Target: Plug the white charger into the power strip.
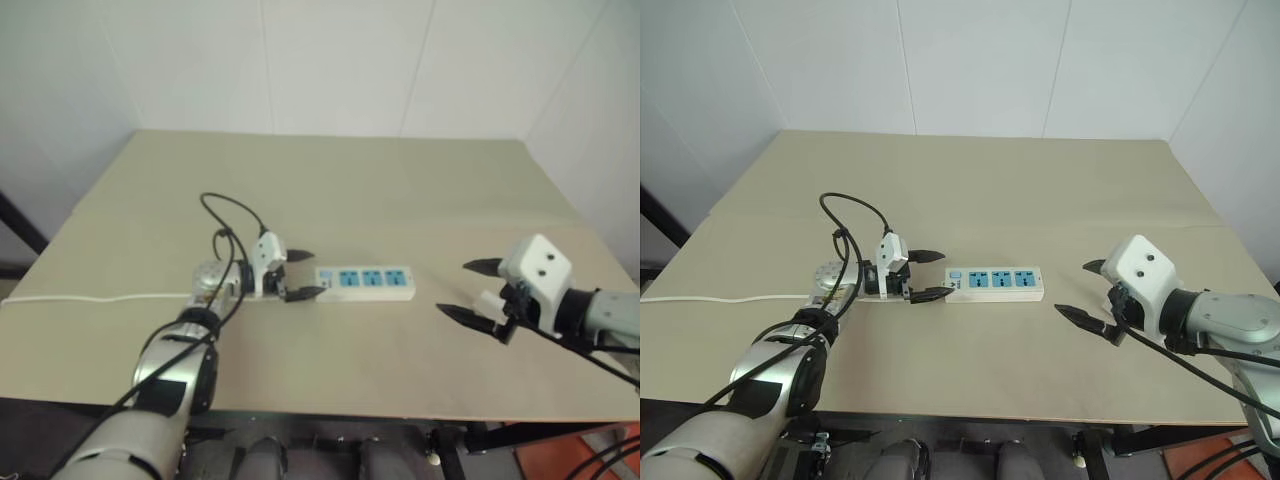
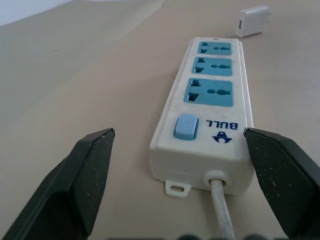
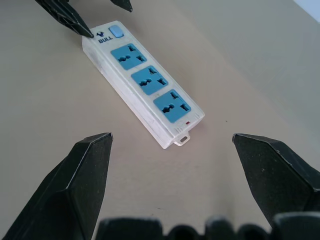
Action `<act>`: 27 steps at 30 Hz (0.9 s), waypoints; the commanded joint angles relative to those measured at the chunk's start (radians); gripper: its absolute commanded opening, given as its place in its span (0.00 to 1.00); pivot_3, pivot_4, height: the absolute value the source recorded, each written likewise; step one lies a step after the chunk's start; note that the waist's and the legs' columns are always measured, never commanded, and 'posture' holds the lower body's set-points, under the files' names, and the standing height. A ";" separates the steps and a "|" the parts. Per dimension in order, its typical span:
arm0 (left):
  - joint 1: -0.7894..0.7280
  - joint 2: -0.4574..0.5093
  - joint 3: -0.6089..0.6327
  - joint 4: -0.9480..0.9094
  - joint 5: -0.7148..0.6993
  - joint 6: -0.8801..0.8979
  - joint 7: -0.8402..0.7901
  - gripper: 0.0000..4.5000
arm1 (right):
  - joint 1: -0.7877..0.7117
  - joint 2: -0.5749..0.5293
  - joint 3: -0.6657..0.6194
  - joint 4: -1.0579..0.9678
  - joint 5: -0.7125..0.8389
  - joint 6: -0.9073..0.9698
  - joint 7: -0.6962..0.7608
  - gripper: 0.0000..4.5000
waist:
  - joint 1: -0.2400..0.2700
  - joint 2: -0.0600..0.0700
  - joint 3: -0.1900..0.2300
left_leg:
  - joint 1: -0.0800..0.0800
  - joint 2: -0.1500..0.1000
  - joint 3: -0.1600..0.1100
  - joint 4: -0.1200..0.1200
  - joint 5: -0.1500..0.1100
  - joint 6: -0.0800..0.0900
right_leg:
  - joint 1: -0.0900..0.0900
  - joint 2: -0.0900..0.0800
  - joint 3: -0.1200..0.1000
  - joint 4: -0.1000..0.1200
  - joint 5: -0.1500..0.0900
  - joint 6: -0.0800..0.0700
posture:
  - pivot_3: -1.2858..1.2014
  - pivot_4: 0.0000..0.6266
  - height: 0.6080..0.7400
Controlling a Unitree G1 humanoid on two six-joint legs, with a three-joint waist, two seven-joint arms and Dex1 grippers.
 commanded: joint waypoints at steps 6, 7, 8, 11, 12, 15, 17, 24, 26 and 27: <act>-0.017 -0.015 -0.008 0.026 0.033 0.092 -0.069 1.00 | -0.036 -0.007 0.023 -0.013 -0.012 0.002 -0.031 1.00 | -0.005 -0.001 0.000 | -0.001 0.000 0.000 0.000 0.000 0.000 | -0.001 0.000 0.000 0.000 0.000 0.000 | 0.52 0.24 1.00; -0.014 -0.014 -0.015 0.026 0.048 0.085 -0.048 1.00 | -0.035 -0.004 0.023 -0.013 -0.011 0.003 -0.036 1.00 | -0.005 -0.001 0.000 | -0.002 0.000 0.000 0.000 0.000 0.000 | -0.002 0.000 0.000 0.000 0.000 0.000 | 0.52 0.24 1.00; -0.012 -0.014 -0.020 0.027 0.062 0.078 -0.028 1.00 | -0.035 -0.002 0.022 -0.013 -0.010 0.002 -0.039 1.00 | -0.005 -0.001 0.000 | -0.003 0.000 0.000 0.000 0.000 0.000 | -0.004 0.000 0.000 0.000 0.000 0.000 | 0.52 0.24 1.00; 0.000 -0.006 -0.073 0.031 0.139 0.048 0.041 1.00 | -0.029 0.004 0.026 -0.018 -0.015 0.000 -0.051 1.00 | -0.004 -0.001 0.000 | -0.003 0.000 0.000 0.000 0.000 0.000 | -0.004 0.000 0.000 0.000 0.000 0.000 | 0.52 0.24 1.00; 0.003 -0.009 -0.076 0.032 0.145 0.046 0.054 1.00 | -0.027 0.004 0.027 -0.019 -0.017 -0.001 -0.055 1.00 | -0.004 0.000 0.000 | -0.003 0.000 0.000 0.000 0.000 0.000 | -0.004 0.000 0.000 0.000 0.000 0.000 | 0.52 0.24 1.00; 0.003 -0.022 -0.057 0.034 0.129 0.063 0.043 0.96 | -0.026 0.004 0.028 -0.021 -0.019 0.001 -0.061 1.00 | -0.005 0.000 -0.001 | 0.002 0.000 0.000 0.000 0.000 0.000 | 0.002 0.000 0.000 0.000 0.000 0.000 | 0.52 0.24 1.00; 0.003 -0.028 -0.047 0.032 0.119 0.062 0.034 0.86 | -0.025 0.003 0.029 -0.022 -0.022 0.004 -0.066 1.00 | -0.005 0.000 -0.001 | 0.003 0.000 0.000 0.000 0.000 0.000 | 0.003 0.000 0.000 0.000 0.000 0.000 | 0.52 0.24 1.00; 0.006 -0.025 -0.001 0.009 0.076 0.076 -0.042 0.73 | -0.005 0.000 0.034 -0.035 -0.033 0.008 -0.075 1.00 | -0.004 0.001 -0.001 | -0.001 0.000 0.000 0.000 0.000 0.000 | 0.000 0.000 0.000 -0.002 0.000 0.000 | 0.52 0.24 1.00; 0.018 -0.019 0.019 -0.015 0.042 0.067 -0.102 0.73 | -0.001 0.002 0.035 -0.042 -0.033 0.011 -0.079 1.00 | -0.004 0.001 -0.001 | -0.001 0.000 0.000 0.000 0.000 0.000 | -0.001 0.000 0.000 -0.001 0.000 0.000 | 0.52 0.24 1.00; 0.025 -0.018 0.028 -0.029 0.023 0.072 -0.127 0.73 | 0.002 0.003 0.036 -0.044 -0.034 0.011 -0.080 1.00 | -0.005 0.001 -0.001 | -0.002 0.000 0.000 0.000 0.000 0.000 | -0.001 0.000 0.000 -0.001 0.000 0.000 | 0.52 0.24 1.00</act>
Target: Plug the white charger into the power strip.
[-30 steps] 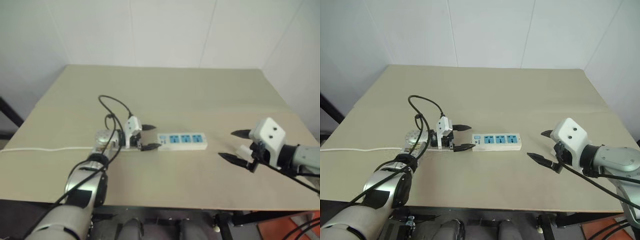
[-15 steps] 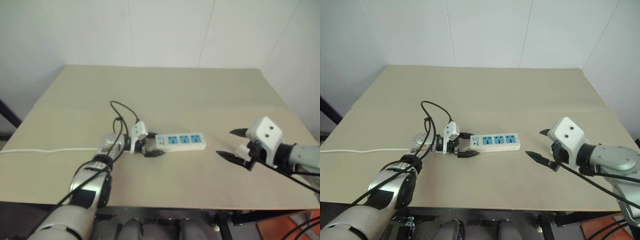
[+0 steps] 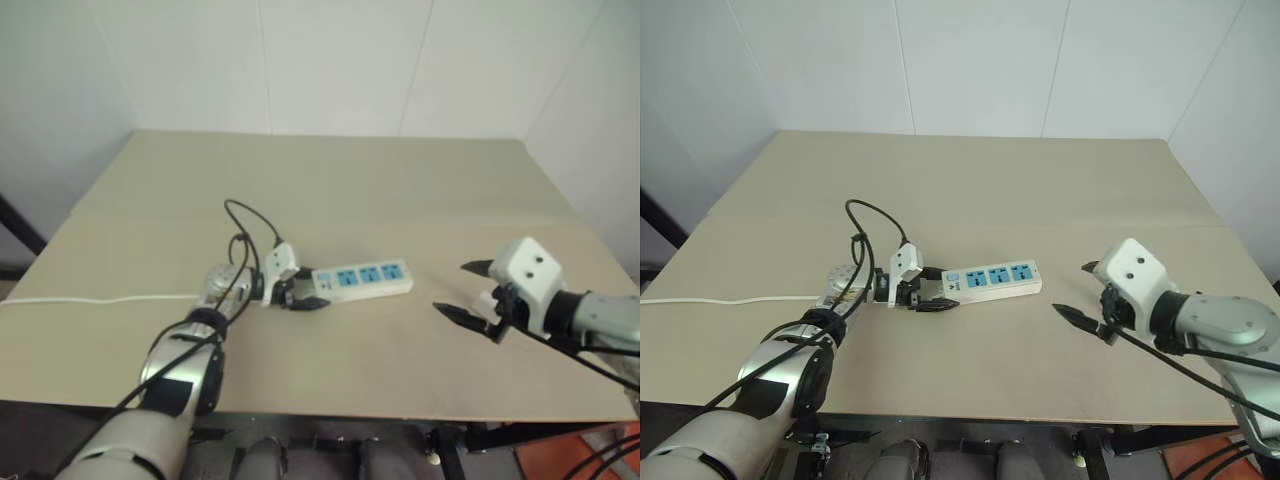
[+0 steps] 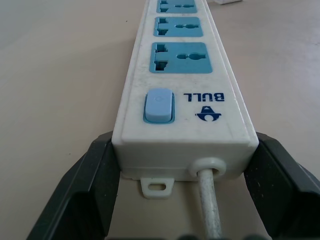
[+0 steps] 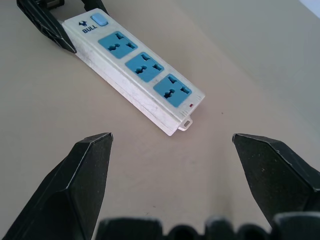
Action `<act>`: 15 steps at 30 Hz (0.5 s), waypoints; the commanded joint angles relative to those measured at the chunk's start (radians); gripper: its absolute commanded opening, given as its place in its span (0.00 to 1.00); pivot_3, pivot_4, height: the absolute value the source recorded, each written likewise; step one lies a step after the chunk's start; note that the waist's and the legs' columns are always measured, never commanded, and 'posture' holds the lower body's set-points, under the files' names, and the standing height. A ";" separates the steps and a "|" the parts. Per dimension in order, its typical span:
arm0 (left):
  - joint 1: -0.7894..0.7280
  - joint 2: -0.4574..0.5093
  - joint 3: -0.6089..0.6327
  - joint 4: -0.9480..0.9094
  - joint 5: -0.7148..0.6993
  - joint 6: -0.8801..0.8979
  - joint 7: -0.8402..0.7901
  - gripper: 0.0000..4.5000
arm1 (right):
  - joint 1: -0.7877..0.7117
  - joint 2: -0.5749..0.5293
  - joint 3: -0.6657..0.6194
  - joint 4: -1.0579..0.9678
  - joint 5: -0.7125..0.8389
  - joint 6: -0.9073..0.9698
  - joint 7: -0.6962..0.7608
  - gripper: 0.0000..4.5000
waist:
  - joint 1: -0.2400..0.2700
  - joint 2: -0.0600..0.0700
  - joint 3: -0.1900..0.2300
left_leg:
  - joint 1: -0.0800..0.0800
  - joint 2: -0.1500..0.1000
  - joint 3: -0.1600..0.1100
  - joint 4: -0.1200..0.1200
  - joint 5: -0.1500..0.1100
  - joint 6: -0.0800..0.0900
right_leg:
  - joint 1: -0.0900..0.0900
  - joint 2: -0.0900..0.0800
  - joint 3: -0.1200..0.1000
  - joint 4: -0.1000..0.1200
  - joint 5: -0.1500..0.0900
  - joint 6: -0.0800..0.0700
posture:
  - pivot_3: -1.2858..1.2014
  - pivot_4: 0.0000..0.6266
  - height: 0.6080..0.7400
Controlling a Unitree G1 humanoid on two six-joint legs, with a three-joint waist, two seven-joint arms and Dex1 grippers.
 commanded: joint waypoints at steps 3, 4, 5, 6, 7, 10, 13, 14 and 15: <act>0.084 0.026 0.014 -0.172 -0.091 0.027 -0.171 0.73 | 0.009 0.004 -0.008 -0.045 -0.008 0.002 -0.022 1.00 | -0.003 0.000 0.000 | -0.001 0.000 0.000 0.000 0.000 0.000 | -0.002 0.000 0.000 0.000 0.000 0.000 | 0.52 0.24 1.00; 0.114 0.037 -0.001 -0.233 -0.093 0.029 -0.183 0.73 | 0.012 0.007 -0.007 -0.047 -0.006 0.003 -0.023 1.00 | -0.005 0.000 0.000 | -0.003 0.000 0.000 0.000 0.000 0.000 | -0.003 0.000 0.000 0.001 0.000 0.000 | 0.52 0.24 1.00; 0.148 0.046 -0.015 -0.304 -0.085 0.039 -0.160 0.73 | 0.011 0.010 -0.002 -0.048 -0.005 0.003 -0.026 1.00 | -0.006 0.000 0.000 | -0.004 0.000 0.000 0.000 0.000 0.000 | -0.005 0.000 0.000 0.001 0.000 -0.001 | 0.52 0.24 1.00; 0.198 0.057 -0.029 -0.421 -0.085 0.107 -0.134 0.73 | 0.013 0.011 0.007 -0.046 -0.010 -0.001 -0.027 1.00 | -0.008 0.000 0.000 | -0.004 0.001 0.000 0.000 0.000 0.000 | -0.005 0.000 0.001 0.001 0.000 -0.001 | 0.52 0.24 1.00; 0.243 0.065 -0.037 -0.523 -0.094 0.166 -0.116 0.73 | 0.012 0.012 0.015 -0.043 -0.013 -0.004 -0.028 1.00 | -0.009 0.000 0.000 | -0.004 0.001 0.000 0.000 0.000 0.000 | -0.006 0.000 0.001 0.001 0.000 -0.001 | 0.52 0.24 1.00; 0.389 0.103 -0.078 -0.844 -0.110 0.371 -0.076 0.73 | -0.004 0.020 0.043 -0.031 -0.016 -0.009 -0.031 1.00 | -0.014 0.000 0.000 | -0.005 0.001 0.000 0.000 0.000 0.000 | -0.006 0.001 0.001 0.002 0.000 -0.001 | 0.52 0.24 1.00; 0.476 0.135 -0.112 -1.030 -0.080 0.479 0.006 0.73 | -0.028 0.025 0.071 -0.015 -0.023 -0.017 -0.027 1.00 | -0.012 0.000 0.000 | -0.004 0.001 0.000 0.000 0.000 0.000 | -0.006 0.000 0.001 0.003 0.000 -0.001 | 0.52 0.24 1.00; 0.492 0.135 -0.115 -1.068 -0.081 0.515 0.041 0.73 | -0.035 0.024 0.081 -0.007 -0.028 -0.021 -0.024 1.00 | -0.011 0.000 0.000 | -0.003 0.001 0.000 0.000 0.000 0.000 | -0.006 0.000 0.001 0.003 0.000 -0.001 | 0.52 0.24 1.00; 0.501 0.129 -0.112 -1.098 -0.100 0.566 0.068 0.73 | -0.041 0.023 0.090 0.002 -0.033 -0.025 -0.021 1.00 | -0.007 0.000 0.000 | -0.003 0.001 0.000 0.000 0.000 0.000 | -0.005 0.000 0.001 0.003 0.000 -0.001 | 0.52 0.24 1.00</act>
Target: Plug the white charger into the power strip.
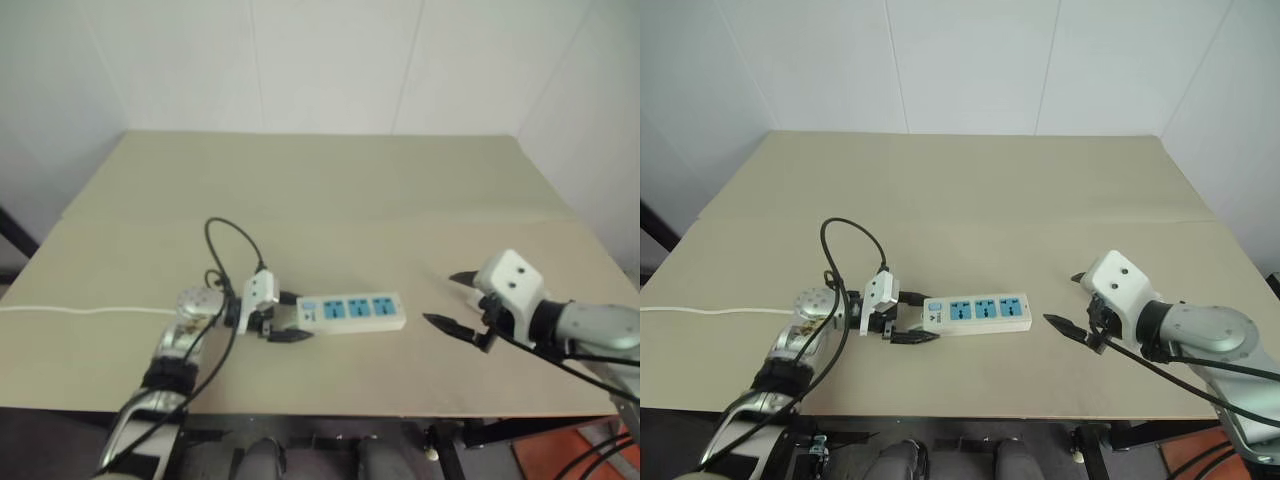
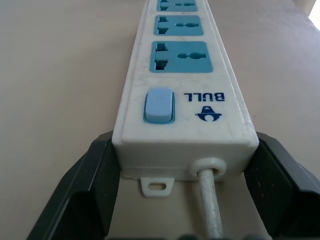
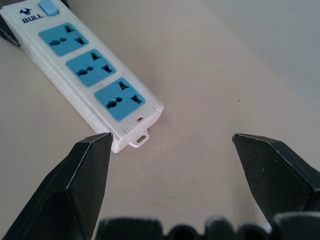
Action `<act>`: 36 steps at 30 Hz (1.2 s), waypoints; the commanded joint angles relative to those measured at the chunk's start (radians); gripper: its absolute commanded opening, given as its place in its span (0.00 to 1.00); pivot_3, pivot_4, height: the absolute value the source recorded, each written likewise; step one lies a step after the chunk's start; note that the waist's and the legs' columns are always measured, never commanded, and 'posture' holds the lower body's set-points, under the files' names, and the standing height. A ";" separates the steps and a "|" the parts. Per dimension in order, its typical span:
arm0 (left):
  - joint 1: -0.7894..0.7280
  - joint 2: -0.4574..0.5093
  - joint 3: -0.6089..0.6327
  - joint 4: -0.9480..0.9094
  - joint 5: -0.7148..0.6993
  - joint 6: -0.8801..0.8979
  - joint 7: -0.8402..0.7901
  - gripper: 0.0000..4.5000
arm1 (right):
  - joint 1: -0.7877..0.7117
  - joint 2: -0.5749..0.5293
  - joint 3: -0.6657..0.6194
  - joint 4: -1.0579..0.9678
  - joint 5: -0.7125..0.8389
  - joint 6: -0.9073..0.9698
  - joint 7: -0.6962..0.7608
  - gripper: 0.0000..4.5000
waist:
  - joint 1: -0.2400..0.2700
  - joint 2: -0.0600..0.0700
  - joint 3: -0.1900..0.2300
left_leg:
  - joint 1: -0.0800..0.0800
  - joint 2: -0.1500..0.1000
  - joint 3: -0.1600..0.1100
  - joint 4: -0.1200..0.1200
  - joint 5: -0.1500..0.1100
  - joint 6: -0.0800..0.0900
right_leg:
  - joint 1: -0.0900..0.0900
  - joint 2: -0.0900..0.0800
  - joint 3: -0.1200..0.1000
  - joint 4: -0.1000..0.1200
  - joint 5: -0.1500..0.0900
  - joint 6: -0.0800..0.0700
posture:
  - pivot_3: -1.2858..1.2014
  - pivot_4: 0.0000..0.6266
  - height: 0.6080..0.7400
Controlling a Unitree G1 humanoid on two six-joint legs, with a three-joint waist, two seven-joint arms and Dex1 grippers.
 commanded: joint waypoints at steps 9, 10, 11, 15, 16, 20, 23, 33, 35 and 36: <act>0.045 0.032 0.016 -0.088 -0.138 -0.032 0.059 1.00 | -0.035 0.001 0.022 0.027 -0.033 -0.041 0.008 1.00 | 0.008 0.000 0.000 | -0.001 0.000 0.000 0.000 0.000 0.000 | -0.001 0.000 0.000 -0.002 0.000 -0.001 | 0.52 0.24 1.00; 0.041 0.042 0.019 -0.069 -0.148 -0.049 0.049 1.00 | -0.030 0.001 0.018 0.025 -0.032 -0.041 0.008 1.00 | 0.008 0.000 0.000 | -0.001 0.000 0.000 0.000 0.000 0.000 | -0.001 0.000 0.000 -0.002 0.000 -0.001 | 0.52 0.24 1.00; 0.035 0.050 0.022 -0.047 -0.156 -0.072 0.039 1.00 | -0.026 0.001 0.015 0.023 -0.032 -0.043 0.008 1.00 | 0.008 0.000 0.000 | -0.001 0.000 0.000 0.000 0.000 0.000 | -0.001 0.000 0.000 -0.001 0.000 -0.001 | 0.52 0.24 1.00; -0.001 0.029 0.066 0.095 -0.259 -0.177 -0.057 1.00 | -0.012 0.006 0.001 0.020 -0.030 -0.047 0.004 1.00 | 0.009 0.000 0.000 | 0.000 0.000 0.001 0.000 0.000 0.000 | -0.001 0.000 0.000 -0.002 0.000 -0.001 | 0.52 0.24 1.00; -0.015 0.025 0.067 0.140 -0.265 -0.211 -0.084 1.00 | -0.011 0.006 0.000 0.020 -0.031 -0.048 0.004 1.00 | 0.009 0.000 0.000 | -0.001 0.000 0.001 0.000 0.000 0.000 | -0.001 0.000 0.000 -0.002 0.000 -0.001 | 0.52 0.24 1.00; -0.094 -0.012 0.083 0.338 -0.279 -0.343 -0.147 1.00 | -0.009 0.004 -0.009 0.015 -0.030 -0.050 0.005 1.00 | 0.014 0.000 0.000 | -0.002 0.000 0.000 0.000 0.000 0.000 | -0.001 0.000 -0.001 -0.002 0.000 -0.001 | 0.52 0.24 1.00; -0.134 -0.034 0.085 0.425 -0.299 -0.355 -0.228 1.00 | -0.005 -0.002 -0.021 0.008 -0.026 -0.044 0.007 1.00 | 0.012 0.000 0.000 | -0.003 0.000 0.000 0.000 0.000 0.000 | -0.001 0.000 -0.001 -0.002 0.000 -0.001 | 0.52 0.24 1.00; -0.212 -0.094 0.076 0.668 -0.226 -0.552 -0.225 1.00 | -0.006 -0.019 -0.062 -0.017 -0.009 -0.026 0.022 1.00 | 0.010 0.000 0.000 | -0.003 0.000 0.000 0.000 0.000 0.000 | -0.001 0.000 -0.001 -0.002 0.000 -0.001 | 0.52 0.24 1.00; -0.218 -0.098 0.077 0.686 -0.221 -0.561 -0.227 1.00 | 0.001 -0.022 -0.065 -0.018 -0.012 -0.026 0.026 1.00 | 0.010 0.000 0.000 | -0.003 0.000 0.000 0.000 0.000 0.000 | -0.001 0.000 -0.001 -0.002 0.000 -0.001 | 0.52 0.24 1.00; -0.217 -0.099 0.078 0.692 -0.220 -0.565 -0.227 1.00 | 0.004 -0.023 -0.066 -0.018 -0.014 -0.028 0.027 1.00 | 0.010 0.000 0.000 | -0.003 0.000 0.000 0.000 0.000 0.000 | -0.001 0.000 -0.001 -0.002 0.000 -0.001 | 0.52 0.24 1.00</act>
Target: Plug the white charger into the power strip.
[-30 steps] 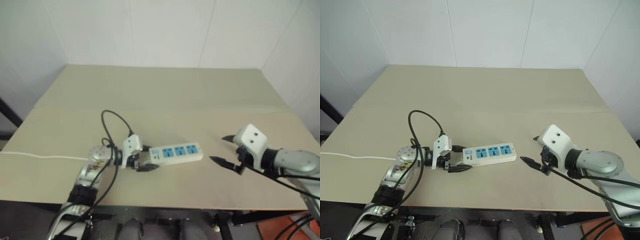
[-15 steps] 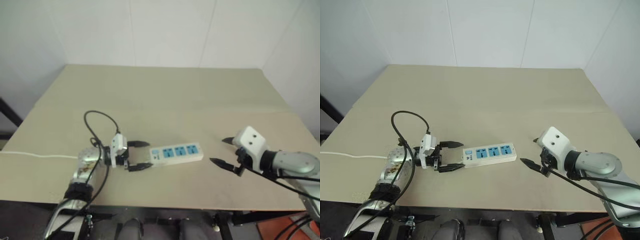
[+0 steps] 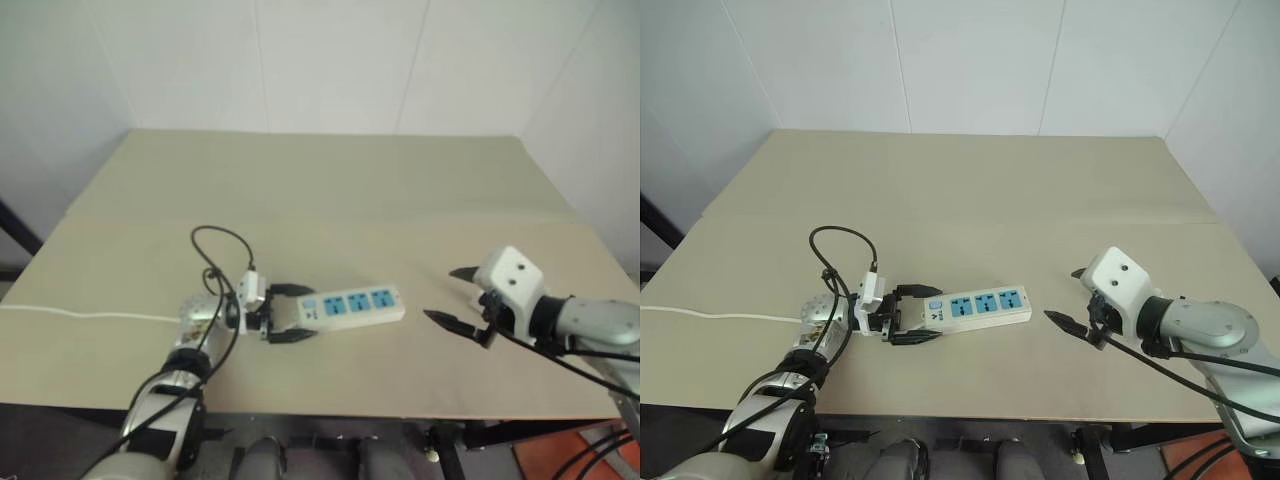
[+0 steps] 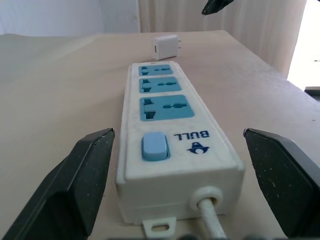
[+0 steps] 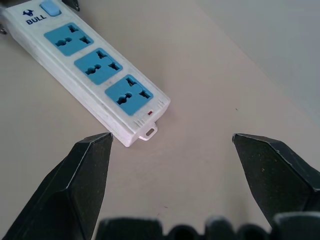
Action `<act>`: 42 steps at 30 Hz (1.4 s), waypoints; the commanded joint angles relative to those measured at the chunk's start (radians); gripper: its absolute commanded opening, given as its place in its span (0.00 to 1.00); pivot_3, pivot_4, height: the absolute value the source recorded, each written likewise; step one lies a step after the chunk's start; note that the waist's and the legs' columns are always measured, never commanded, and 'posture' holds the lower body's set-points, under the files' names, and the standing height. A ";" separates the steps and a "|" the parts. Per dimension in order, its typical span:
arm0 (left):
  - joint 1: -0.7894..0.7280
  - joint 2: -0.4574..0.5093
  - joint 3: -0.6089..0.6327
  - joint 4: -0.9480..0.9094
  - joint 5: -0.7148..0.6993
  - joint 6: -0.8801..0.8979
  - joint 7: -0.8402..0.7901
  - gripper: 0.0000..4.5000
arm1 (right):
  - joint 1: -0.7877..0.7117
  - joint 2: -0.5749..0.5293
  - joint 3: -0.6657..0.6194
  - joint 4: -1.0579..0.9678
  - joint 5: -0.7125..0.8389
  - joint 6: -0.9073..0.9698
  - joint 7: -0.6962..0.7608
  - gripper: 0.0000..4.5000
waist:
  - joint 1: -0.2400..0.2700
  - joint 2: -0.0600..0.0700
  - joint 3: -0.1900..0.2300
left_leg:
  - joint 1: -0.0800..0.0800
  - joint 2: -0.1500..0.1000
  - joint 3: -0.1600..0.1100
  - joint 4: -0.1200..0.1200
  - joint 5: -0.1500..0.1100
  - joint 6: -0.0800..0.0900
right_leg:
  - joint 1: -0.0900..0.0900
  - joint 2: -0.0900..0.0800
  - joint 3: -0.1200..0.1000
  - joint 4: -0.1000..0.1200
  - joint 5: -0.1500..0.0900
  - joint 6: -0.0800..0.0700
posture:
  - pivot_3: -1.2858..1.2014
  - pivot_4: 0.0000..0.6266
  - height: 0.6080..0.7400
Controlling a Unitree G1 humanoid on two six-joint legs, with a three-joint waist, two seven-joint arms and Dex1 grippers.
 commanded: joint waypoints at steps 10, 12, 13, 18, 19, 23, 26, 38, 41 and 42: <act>0.007 0.000 -0.016 0.044 0.056 -0.046 0.014 0.74 | -0.010 -0.012 -0.029 -0.019 -0.009 -0.004 -0.002 1.00 | 0.000 0.000 0.000 | 0.000 0.000 0.000 0.000 0.000 0.000 | 0.000 0.000 0.000 0.000 0.000 0.000 | 0.52 0.24 1.00; 0.007 0.001 -0.018 0.048 0.066 -0.049 0.024 0.72 | -0.013 -0.011 -0.024 -0.016 -0.011 -0.005 -0.003 1.00 | 0.001 0.000 0.000 | 0.001 0.000 0.000 0.000 0.000 0.000 | 0.001 0.000 0.000 0.000 0.000 0.000 | 0.52 0.24 1.00; 0.007 0.003 -0.021 0.047 0.070 -0.044 0.020 0.72 | -0.013 -0.010 -0.022 -0.015 -0.012 -0.006 -0.004 1.00 | 0.001 0.000 0.000 | 0.001 0.000 0.000 0.000 0.000 0.000 | 0.001 0.000 0.000 0.000 0.000 0.000 | 0.52 0.24 1.00; 0.010 0.010 -0.038 0.017 0.075 -0.012 -0.002 0.72 | -0.032 -0.047 -0.012 -0.009 -0.008 0.043 0.010 1.00 | 0.000 0.000 -0.001 | 0.004 0.000 0.000 0.000 0.000 0.000 | 0.003 0.000 0.000 0.000 0.000 0.000 | 0.52 0.24 1.00; 0.010 0.011 -0.041 0.011 0.077 -0.005 -0.006 0.72 | -0.040 -0.064 -0.008 -0.008 -0.012 0.060 0.014 1.00 | 0.000 0.000 -0.001 | 0.004 0.000 0.000 0.000 0.000 0.000 | 0.003 0.000 0.000 0.000 0.000 0.000 | 0.52 0.24 1.00; 0.010 0.035 -0.074 -0.050 0.078 0.078 -0.046 0.72 | -0.213 -0.228 0.099 0.081 0.005 0.211 0.119 1.00 | -0.005 0.001 -0.001 | 0.003 0.000 0.001 0.000 0.000 0.000 | 0.001 0.000 0.001 0.001 0.000 0.000 | 0.52 0.24 1.00; 0.012 0.043 -0.087 -0.092 0.073 0.115 -0.052 0.72 | -0.412 -0.299 0.272 0.195 -0.034 0.272 0.224 1.00 | -0.013 0.001 -0.001 | 0.003 0.001 0.001 -0.001 0.000 0.000 | 0.001 0.000 0.001 0.001 0.000 -0.001 | 0.52 0.24 1.00; 0.044 0.035 -0.122 -0.195 0.070 0.179 -0.019 0.72 | -1.030 -0.058 0.882 0.928 -0.425 0.252 0.541 1.00 | -0.008 0.002 -0.001 | -0.003 0.000 0.000 -0.001 0.000 0.000 | -0.004 0.000 -0.001 0.001 0.002 -0.005 | 0.52 0.24 1.00; 0.055 0.036 -0.124 -0.217 0.070 0.189 -0.005 0.72 | -1.067 0.008 0.902 1.073 -0.479 0.213 0.546 1.00 | -0.004 0.002 0.000 | -0.003 0.000 0.000 -0.001 0.000 0.000 | -0.005 -0.001 -0.001 0.001 0.003 -0.008 | 0.52 0.24 1.00; 0.058 0.038 -0.125 -0.224 0.070 0.194 -0.003 0.72 | -1.073 0.025 0.912 1.116 -0.500 0.196 0.551 1.00 | -0.003 0.002 0.000 | -0.003 0.000 0.000 -0.001 0.000 0.000 | -0.006 -0.001 -0.001 0.001 0.004 -0.008 | 0.52 0.24 1.00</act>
